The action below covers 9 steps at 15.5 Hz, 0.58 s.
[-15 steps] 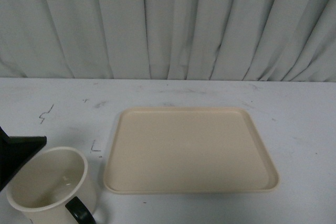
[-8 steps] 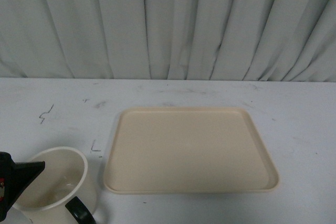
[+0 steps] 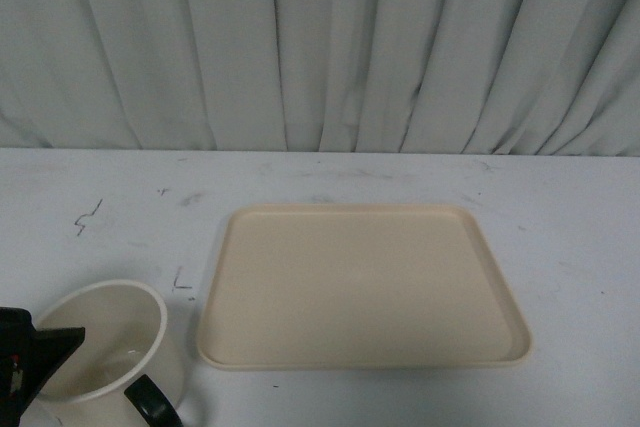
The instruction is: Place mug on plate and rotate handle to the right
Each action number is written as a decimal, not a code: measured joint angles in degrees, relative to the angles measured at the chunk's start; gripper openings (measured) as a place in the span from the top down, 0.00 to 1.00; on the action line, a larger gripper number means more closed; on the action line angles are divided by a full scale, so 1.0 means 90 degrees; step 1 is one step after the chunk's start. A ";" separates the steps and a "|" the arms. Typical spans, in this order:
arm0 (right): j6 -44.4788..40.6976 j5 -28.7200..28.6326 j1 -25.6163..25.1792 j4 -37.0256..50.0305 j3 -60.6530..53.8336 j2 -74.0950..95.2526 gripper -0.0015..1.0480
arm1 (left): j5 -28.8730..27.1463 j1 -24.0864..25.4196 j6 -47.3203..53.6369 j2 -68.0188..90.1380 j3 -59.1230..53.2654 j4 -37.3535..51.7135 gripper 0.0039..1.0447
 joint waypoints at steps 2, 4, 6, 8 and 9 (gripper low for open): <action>0.0000 0.0000 0.0000 0.0000 0.0000 0.0000 0.06 | -0.0012 0.0000 0.0002 0.0000 0.0005 -0.0005 0.37; 0.0000 0.0000 0.0000 0.0000 0.0000 0.0000 0.06 | -0.0022 -0.0034 0.0012 -0.0015 0.0034 -0.0058 0.60; 0.0000 0.0000 0.0000 0.0000 0.0000 0.0000 0.06 | -0.0022 -0.0063 0.0000 -0.0041 0.0066 -0.0078 0.82; 0.0000 0.0000 0.0000 -0.0002 0.0000 0.0000 0.06 | 0.0109 -0.0136 -0.0172 -0.0177 0.0104 -0.0226 0.98; 0.0000 0.0000 0.0000 0.0000 0.0000 0.0000 0.06 | 0.0102 -0.0228 -0.0289 -0.0340 0.0141 -0.0328 0.98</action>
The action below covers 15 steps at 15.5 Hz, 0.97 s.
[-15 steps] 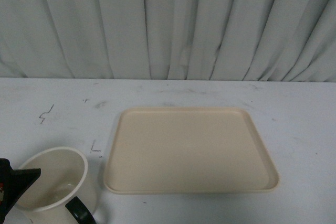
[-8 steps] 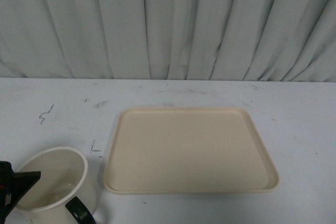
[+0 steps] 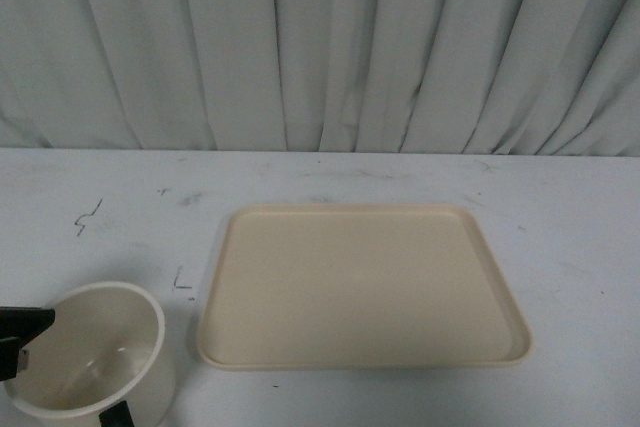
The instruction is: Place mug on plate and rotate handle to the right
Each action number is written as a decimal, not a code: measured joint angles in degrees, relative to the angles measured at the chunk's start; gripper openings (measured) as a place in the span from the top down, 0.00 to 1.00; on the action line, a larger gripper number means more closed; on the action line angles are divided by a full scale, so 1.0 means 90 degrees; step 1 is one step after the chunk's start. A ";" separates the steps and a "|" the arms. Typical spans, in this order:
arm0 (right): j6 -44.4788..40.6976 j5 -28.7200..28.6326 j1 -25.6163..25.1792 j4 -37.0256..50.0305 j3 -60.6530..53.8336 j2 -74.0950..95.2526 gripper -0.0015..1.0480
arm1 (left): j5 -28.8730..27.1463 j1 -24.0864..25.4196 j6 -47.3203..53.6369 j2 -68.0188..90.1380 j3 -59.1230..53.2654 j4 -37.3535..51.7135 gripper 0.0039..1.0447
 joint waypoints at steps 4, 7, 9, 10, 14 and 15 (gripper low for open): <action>0.0000 0.0000 0.0000 0.0000 0.0000 0.0000 0.06 | -0.0005 -0.0359 -0.0202 -0.0765 0.0250 -0.0656 0.98; 0.0000 0.0000 0.0000 0.0000 0.0000 0.0000 0.06 | -0.0202 -0.1229 -0.0930 -0.0653 0.1122 -0.0503 0.98; 0.0000 0.0000 0.0000 -0.0002 0.0000 0.0000 0.06 | -0.0563 -0.1821 -0.1309 -0.0165 0.1605 -0.0493 0.98; 0.0000 0.0000 0.0000 0.0000 0.0000 0.0000 0.06 | -0.0843 -0.2268 -0.1683 0.0500 0.2195 -0.0559 0.98; 0.0000 0.0000 0.0000 0.0000 0.0000 0.0000 0.06 | -0.1668 -0.3031 -0.2606 0.2023 0.3461 -0.0556 0.98; 0.0000 0.0000 0.0000 0.0000 0.0000 0.0000 0.06 | -0.1753 -0.3002 -0.2778 0.2200 0.3492 -0.0469 0.98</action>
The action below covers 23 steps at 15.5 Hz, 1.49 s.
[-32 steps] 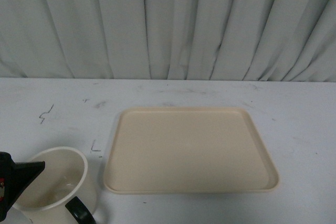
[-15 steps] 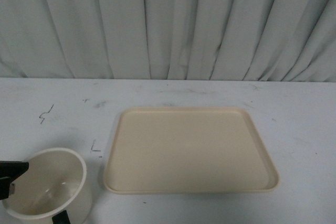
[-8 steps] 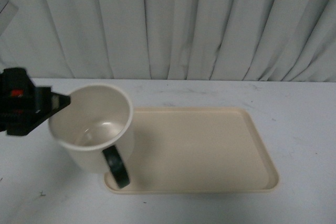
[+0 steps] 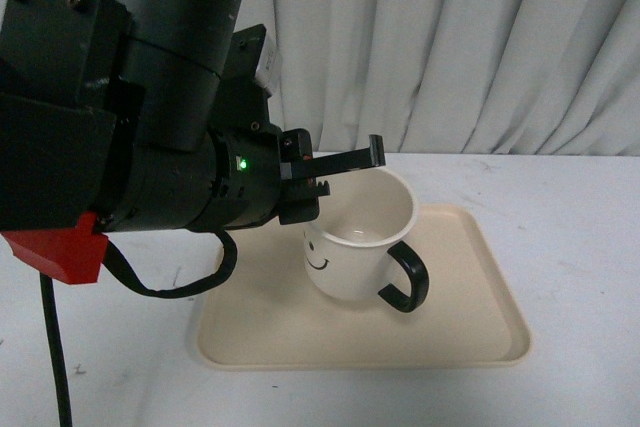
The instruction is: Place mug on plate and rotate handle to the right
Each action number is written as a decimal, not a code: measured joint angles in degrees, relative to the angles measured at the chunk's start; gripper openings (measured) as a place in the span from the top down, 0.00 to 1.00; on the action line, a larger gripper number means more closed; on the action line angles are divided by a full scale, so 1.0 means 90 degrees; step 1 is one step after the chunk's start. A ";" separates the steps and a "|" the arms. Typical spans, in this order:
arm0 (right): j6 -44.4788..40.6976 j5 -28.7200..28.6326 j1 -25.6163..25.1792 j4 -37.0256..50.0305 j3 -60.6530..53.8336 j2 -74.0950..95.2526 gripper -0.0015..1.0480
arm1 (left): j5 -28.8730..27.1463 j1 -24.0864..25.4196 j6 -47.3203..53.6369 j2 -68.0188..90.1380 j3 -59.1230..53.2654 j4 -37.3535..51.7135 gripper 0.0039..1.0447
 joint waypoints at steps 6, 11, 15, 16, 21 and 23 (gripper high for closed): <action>0.0000 0.0000 0.0000 0.0000 0.0000 0.0000 0.06 | -0.0216 0.0160 -0.0481 0.0228 -0.0002 0.0202 0.98; 0.0000 0.0000 0.0000 0.0000 0.0000 0.0000 0.06 | -0.0340 0.0146 -0.0580 0.0359 -0.0034 0.0391 0.98; 0.0000 0.0000 0.0000 0.0000 0.0000 0.0000 0.06 | -0.0763 0.0270 -0.0600 0.0576 -0.0189 0.0634 0.98; 0.0000 0.0000 0.0000 0.0000 0.0000 0.0000 0.06 | -0.0726 0.0279 -0.0612 0.0576 -0.0223 0.0617 0.98; 0.0000 0.0000 0.0000 0.0000 0.0000 0.0000 0.06 | -0.0777 0.0131 -0.0593 0.0629 -0.0228 0.0568 0.98; 0.0000 0.0000 0.0000 0.0000 0.0000 0.0000 0.06 | -0.0823 0.0114 -0.0619 0.0629 -0.0270 0.0624 0.98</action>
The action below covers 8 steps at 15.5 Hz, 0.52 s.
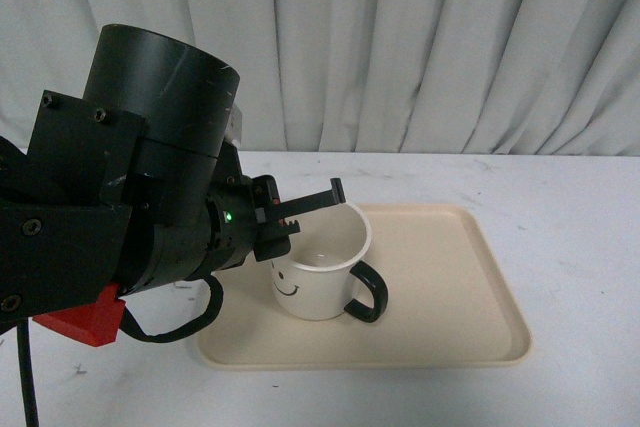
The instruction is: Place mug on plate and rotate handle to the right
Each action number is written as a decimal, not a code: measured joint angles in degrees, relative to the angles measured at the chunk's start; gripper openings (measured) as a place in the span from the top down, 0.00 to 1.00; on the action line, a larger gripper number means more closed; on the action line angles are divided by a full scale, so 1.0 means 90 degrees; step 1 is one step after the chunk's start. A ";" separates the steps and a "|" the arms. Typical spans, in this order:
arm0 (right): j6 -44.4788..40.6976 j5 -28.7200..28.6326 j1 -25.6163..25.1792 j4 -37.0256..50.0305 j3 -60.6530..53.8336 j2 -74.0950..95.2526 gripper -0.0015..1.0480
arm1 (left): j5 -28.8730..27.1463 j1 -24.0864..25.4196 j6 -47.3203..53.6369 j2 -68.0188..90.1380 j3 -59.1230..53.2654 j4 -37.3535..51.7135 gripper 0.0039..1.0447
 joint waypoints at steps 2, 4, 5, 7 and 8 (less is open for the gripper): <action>0.0000 0.0000 0.0000 0.0000 0.0000 0.0000 0.06 | -0.0032 0.0002 -0.0061 0.0000 -0.0029 0.0053 0.97; 0.0000 0.0000 0.0000 0.0000 0.0000 0.0000 0.06 | 0.0194 0.0002 -0.0146 -0.0027 -0.0058 0.0187 0.70; 0.0000 0.0000 0.0000 0.0000 0.0000 0.0000 0.06 | 0.0279 0.0002 -0.0146 -0.0121 -0.0070 0.0240 0.56; 0.0000 0.0000 0.0000 -0.0002 0.0000 0.0000 0.06 | 0.0389 0.0032 -0.0012 -0.0544 -0.0194 0.0658 0.34; 0.0000 0.0000 0.0000 0.0000 0.0000 0.0000 0.06 | 0.0372 0.0068 0.0204 -0.0872 -0.0347 0.1192 0.22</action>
